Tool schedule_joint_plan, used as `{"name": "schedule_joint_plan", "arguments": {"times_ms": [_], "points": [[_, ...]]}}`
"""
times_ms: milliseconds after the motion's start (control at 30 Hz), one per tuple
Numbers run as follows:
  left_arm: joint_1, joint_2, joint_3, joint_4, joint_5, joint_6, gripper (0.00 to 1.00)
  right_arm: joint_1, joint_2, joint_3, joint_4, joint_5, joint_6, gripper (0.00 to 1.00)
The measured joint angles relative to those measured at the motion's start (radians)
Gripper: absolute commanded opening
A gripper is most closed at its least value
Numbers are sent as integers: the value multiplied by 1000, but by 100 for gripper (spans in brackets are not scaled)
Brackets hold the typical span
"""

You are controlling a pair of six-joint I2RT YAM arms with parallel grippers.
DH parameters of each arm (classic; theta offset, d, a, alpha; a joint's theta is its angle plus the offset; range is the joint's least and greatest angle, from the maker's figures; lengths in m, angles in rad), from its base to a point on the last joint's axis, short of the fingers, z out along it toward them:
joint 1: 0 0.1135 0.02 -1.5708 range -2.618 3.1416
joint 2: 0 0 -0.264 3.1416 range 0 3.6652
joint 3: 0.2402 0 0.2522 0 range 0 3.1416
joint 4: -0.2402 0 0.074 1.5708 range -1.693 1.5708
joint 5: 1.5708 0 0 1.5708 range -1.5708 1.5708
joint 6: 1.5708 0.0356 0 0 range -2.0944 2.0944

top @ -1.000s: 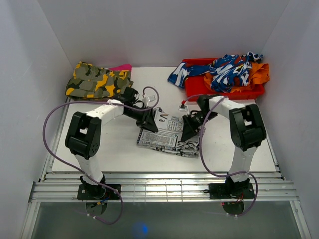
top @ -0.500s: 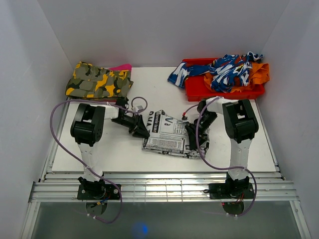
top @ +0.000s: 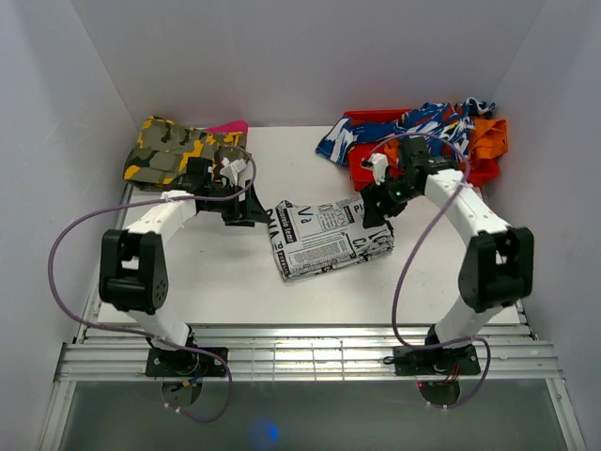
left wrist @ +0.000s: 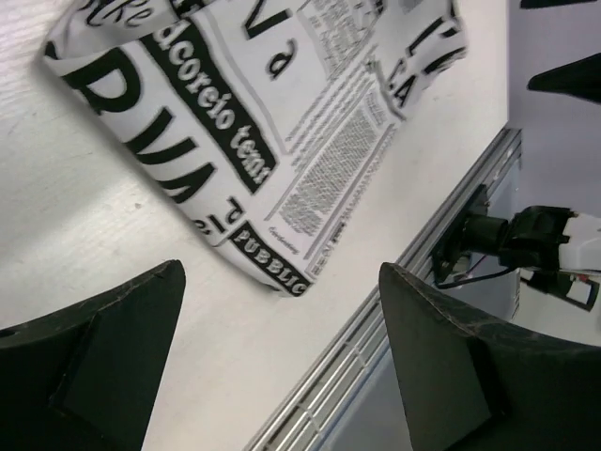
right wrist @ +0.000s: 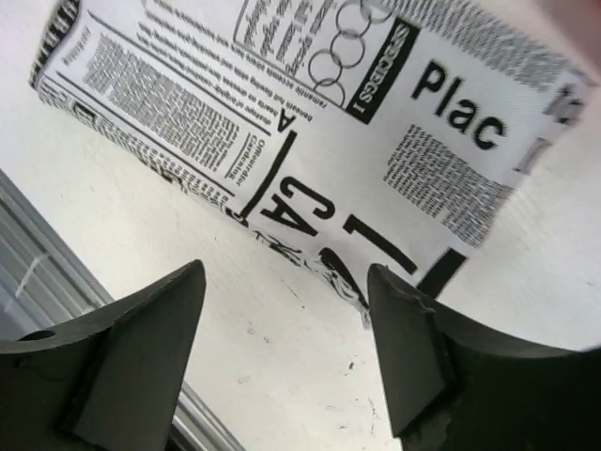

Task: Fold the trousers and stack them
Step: Neatly place the folded trousers to the corner

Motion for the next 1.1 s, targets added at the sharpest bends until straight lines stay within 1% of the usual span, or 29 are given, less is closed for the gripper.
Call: {"name": "schedule_joint_plan", "arguments": {"times_ms": [33, 67, 133, 200, 267, 333, 467, 600, 667, 800, 900, 933, 1033, 1100], "points": [[0, -59, -9, -2, -5, -5, 98, -14, -68, -30, 19, 8, 10, 95], [0, -117, -23, 0, -7, -17, 98, -27, -135, -65, 45, 13, 29, 90], [0, -232, -69, 13, -5, -35, 98, -70, -278, -154, 112, 43, 53, 90], [-1, -357, -160, 53, 5, -74, 98, -112, -381, -238, 181, 94, 80, 90], [-2, -446, -262, 91, 31, -128, 98, -140, -399, -277, 200, 118, 90, 91], [-7, -489, -353, 131, 58, -193, 98, -146, -328, -259, 191, 103, 90, 99], [-24, -444, -488, 188, 88, -319, 97, -178, -49, -181, 173, 32, 108, 98], [-32, -367, -553, 234, 77, -408, 98, -257, 101, -179, 161, 13, 170, 96], [-38, -337, -568, 277, 69, -447, 98, -289, 113, -194, 171, 7, 204, 94], [-74, -290, -586, 367, 48, -518, 98, -299, 114, -242, 198, -60, 249, 93], [-100, -246, -593, 426, 34, -565, 98, -296, 121, -266, 222, -138, 283, 98], [-107, -233, -593, 439, 30, -579, 98, -296, 127, -270, 232, -171, 294, 98], [-116, -200, -593, 466, 18, -611, 98, -296, 138, -302, 276, -265, 337, 89], [-121, -182, -593, 478, 10, -629, 98, -296, 138, -337, 306, -317, 361, 89]]}}
